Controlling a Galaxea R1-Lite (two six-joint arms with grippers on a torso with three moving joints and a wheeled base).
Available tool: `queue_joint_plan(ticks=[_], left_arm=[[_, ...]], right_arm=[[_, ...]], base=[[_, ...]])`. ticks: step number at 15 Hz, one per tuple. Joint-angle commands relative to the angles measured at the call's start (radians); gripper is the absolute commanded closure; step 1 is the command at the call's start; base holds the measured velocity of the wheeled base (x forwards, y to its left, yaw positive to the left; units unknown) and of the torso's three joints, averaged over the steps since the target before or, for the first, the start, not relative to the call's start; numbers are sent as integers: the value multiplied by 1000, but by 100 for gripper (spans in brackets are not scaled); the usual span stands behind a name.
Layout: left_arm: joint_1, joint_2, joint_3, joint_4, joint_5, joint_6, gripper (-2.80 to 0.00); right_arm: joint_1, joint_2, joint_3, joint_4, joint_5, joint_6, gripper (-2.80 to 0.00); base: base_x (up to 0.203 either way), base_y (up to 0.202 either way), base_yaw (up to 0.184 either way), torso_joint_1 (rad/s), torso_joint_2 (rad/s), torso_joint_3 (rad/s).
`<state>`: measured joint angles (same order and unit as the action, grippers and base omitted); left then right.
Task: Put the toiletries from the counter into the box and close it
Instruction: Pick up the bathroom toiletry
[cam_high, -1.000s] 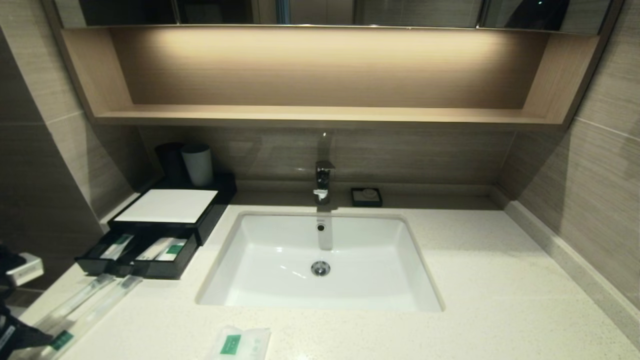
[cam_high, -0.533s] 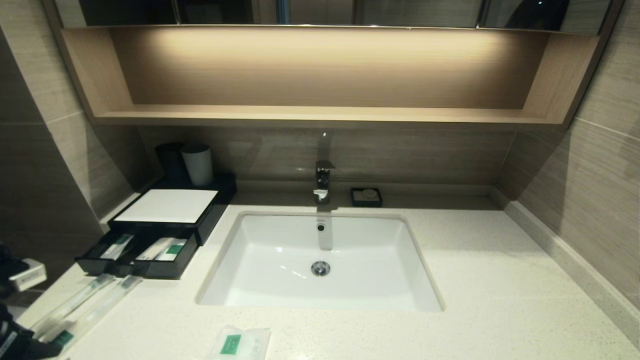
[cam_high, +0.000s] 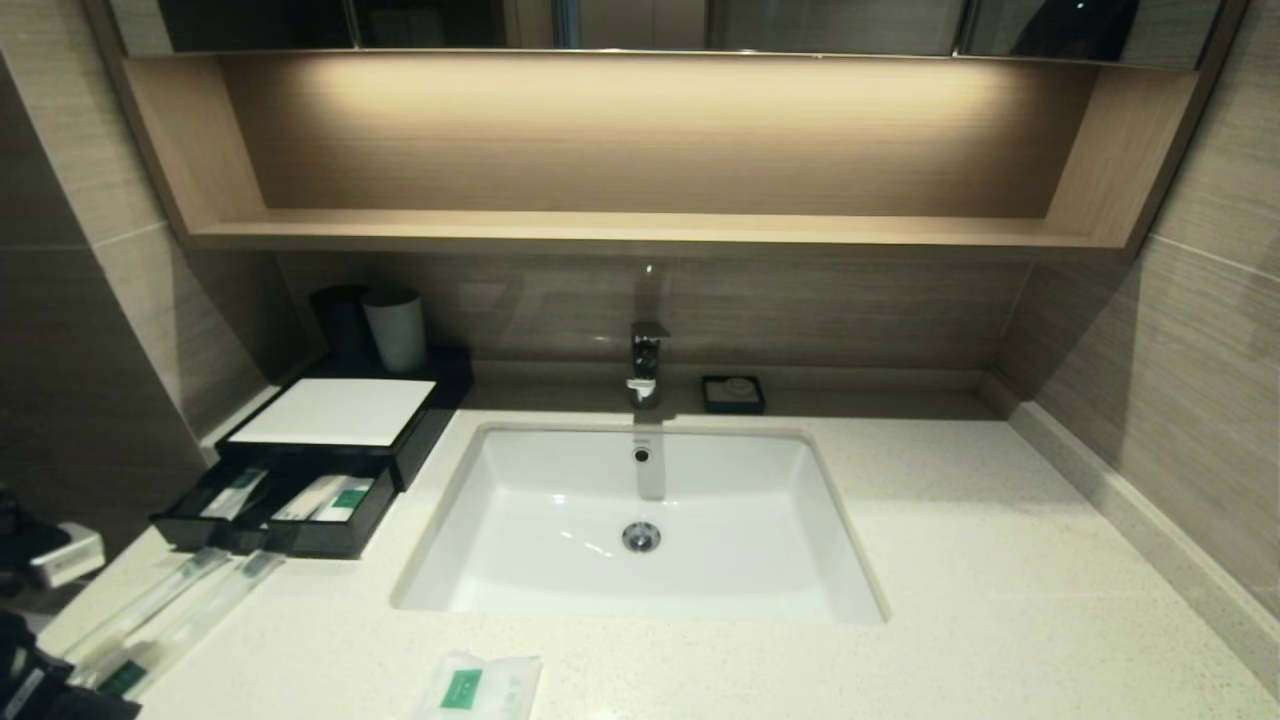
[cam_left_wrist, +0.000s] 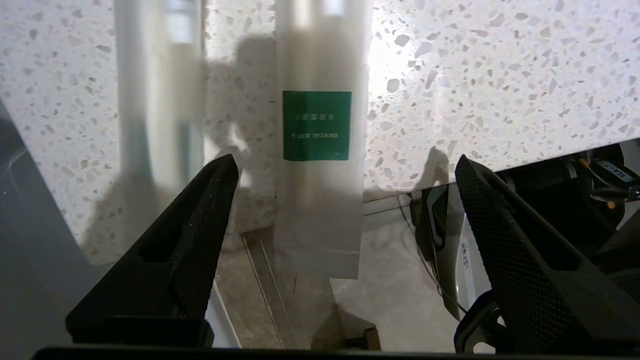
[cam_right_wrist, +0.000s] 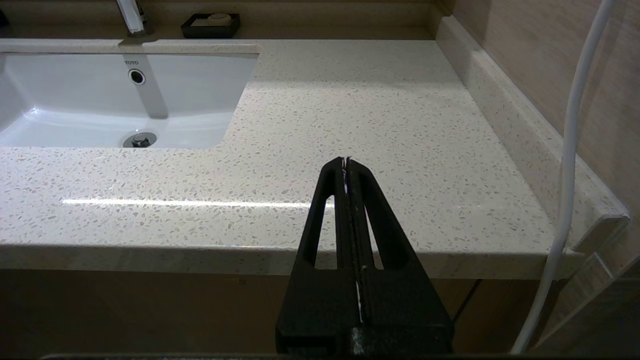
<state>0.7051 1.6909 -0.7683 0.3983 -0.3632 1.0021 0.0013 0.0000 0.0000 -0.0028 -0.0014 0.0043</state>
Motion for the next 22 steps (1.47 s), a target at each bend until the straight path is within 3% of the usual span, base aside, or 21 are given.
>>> queue_joint_plan(ticks=[1,22], left_arm=[[-21,0,15,1,-3,4,-280],[-29,50,20,-52,0,-2,-280]], right_arm=[[0,0,0,-2,0,0,0],[0,0,2,0,0,0,0]], base=[[0,0,0,0,0,0],[0,0,0,0,0,0]])
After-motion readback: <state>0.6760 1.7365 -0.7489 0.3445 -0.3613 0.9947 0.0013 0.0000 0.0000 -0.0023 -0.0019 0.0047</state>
